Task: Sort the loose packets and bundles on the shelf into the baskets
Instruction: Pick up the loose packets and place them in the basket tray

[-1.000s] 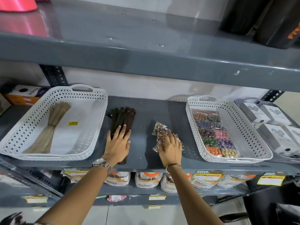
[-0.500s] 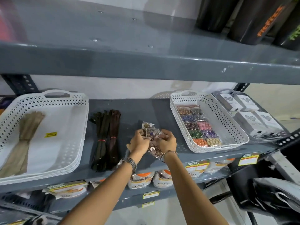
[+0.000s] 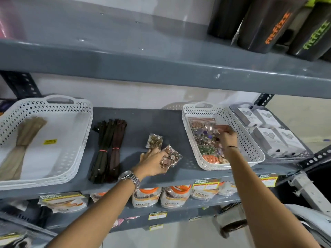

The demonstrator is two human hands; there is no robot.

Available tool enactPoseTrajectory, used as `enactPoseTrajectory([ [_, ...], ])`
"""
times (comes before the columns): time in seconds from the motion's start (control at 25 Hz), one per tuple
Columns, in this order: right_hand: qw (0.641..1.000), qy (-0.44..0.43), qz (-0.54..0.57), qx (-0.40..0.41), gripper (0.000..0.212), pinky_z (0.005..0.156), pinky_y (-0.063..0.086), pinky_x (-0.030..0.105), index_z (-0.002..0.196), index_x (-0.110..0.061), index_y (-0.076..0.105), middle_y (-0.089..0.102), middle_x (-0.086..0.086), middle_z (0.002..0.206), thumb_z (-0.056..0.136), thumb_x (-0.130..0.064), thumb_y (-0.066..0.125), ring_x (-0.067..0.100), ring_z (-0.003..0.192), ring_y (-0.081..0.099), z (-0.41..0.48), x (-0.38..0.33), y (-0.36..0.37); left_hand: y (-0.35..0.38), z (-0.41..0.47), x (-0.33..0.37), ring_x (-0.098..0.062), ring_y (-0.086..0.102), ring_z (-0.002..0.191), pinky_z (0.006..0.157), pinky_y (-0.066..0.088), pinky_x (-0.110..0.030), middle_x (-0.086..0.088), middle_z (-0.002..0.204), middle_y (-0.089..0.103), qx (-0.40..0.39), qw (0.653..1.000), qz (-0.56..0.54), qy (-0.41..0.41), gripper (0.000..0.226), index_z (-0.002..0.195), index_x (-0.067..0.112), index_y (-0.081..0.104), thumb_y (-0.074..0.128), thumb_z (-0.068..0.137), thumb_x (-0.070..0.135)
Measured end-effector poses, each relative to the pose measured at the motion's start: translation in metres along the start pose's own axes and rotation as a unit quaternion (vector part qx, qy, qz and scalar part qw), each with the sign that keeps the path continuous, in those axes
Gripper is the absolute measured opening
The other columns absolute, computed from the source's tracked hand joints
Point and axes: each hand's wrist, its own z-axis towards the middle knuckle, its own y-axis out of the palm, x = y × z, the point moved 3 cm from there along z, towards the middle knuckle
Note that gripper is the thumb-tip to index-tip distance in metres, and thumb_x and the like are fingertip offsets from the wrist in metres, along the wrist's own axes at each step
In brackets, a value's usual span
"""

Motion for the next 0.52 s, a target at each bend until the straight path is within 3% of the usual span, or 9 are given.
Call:
enactPoseTrajectory([
  [0.08,0.988,0.044,-0.118,-0.090,0.027,0.034,0.045,0.014,0.093,0.000,0.062,0.062,0.008,0.088,0.090,0.012,0.039,0.014,0.064,0.058,0.017,0.016,-0.014,0.004,-0.002,-0.006,-0.023,0.034,0.133,0.110,0.032,-0.045,-0.002,0.135,0.040,-0.014,0.999,-0.029,-0.015,0.046,0.132,0.028,0.047,0.056,0.089,0.015],
  [0.2,0.954,0.086,-0.202,-0.204,0.032,0.028,0.040,0.010,0.072,-0.006,0.053,0.060,0.004,0.065,0.093,0.008,0.034,0.005,0.035,0.055,0.025,0.033,-0.010,0.004,-0.004,-0.008,-0.027,0.026,0.137,0.114,0.029,-0.043,-0.008,0.141,0.031,0.025,0.995,-0.070,-0.060,0.044,0.135,0.020,0.042,0.055,0.093,0.019],
  [0.28,0.931,0.081,-0.267,-0.234,0.024,0.041,0.044,0.012,0.089,-0.007,0.061,0.062,0.011,0.080,0.091,0.007,0.042,0.007,0.048,0.051,0.034,0.043,-0.006,0.003,-0.006,-0.007,-0.032,0.023,0.139,0.116,0.027,-0.044,-0.014,0.145,0.027,0.049,0.991,-0.073,-0.098,0.059,0.142,0.015,0.034,0.061,0.090,0.025],
  [0.36,0.921,0.061,-0.308,-0.231,0.033,0.053,0.046,0.015,0.115,-0.004,0.062,0.064,0.020,0.111,0.084,0.007,0.053,0.005,0.062,0.047,0.040,0.048,-0.007,0.002,-0.007,-0.009,-0.036,0.025,0.140,0.116,0.028,-0.044,-0.018,0.148,0.028,0.061,0.984,-0.097,-0.134,0.073,0.146,0.013,0.027,0.067,0.086,0.027],
  [0.48,0.909,0.044,-0.345,-0.231,0.039,0.042,0.046,0.006,0.115,-0.001,0.063,0.060,0.021,0.126,0.077,0.007,0.061,0.005,0.062,0.046,0.041,0.055,-0.011,0.002,-0.006,-0.017,-0.034,0.033,0.140,0.115,0.033,-0.042,-0.017,0.151,0.034,0.080,0.976,-0.127,-0.158,0.086,0.147,0.011,0.025,0.076,0.078,0.022],
  [0.52,0.915,0.036,-0.331,-0.229,0.037,0.044,0.048,0.004,0.114,0.001,0.063,0.060,0.020,0.127,0.077,0.009,0.061,0.007,0.065,0.049,0.040,0.051,-0.007,0.002,-0.006,-0.018,-0.034,0.037,0.138,0.112,0.037,-0.041,-0.016,0.149,0.037,0.086,0.972,-0.140,-0.166,0.086,0.146,0.011,0.028,0.077,0.076,0.020],
])
